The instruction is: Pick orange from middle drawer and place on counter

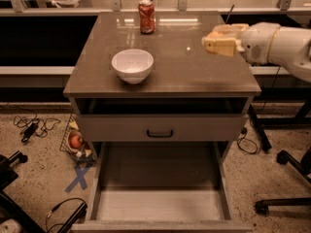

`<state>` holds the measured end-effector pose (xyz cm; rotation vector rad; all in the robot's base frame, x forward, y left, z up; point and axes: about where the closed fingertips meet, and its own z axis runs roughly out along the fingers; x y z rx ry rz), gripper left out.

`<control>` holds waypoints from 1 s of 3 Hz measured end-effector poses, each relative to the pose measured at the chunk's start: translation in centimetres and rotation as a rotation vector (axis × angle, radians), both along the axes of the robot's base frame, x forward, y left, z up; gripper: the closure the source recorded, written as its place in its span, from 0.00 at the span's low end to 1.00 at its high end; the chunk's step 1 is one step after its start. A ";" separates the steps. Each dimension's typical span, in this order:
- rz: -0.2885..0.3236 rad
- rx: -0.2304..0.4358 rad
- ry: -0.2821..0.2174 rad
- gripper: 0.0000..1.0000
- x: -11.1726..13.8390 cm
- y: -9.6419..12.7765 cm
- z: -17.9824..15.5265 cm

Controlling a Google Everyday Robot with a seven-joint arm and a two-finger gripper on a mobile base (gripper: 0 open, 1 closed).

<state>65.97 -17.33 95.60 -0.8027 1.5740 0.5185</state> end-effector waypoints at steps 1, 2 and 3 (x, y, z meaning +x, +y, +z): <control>-0.070 -0.018 -0.019 1.00 5.4 -1.4 1.9; -0.147 -0.040 -0.027 1.00 9.5 -3.3 2.1; -0.147 -0.040 -0.027 1.00 9.5 -3.2 2.1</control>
Offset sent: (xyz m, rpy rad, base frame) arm 0.1373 -0.0601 0.0179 -0.0614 -0.0328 -0.2470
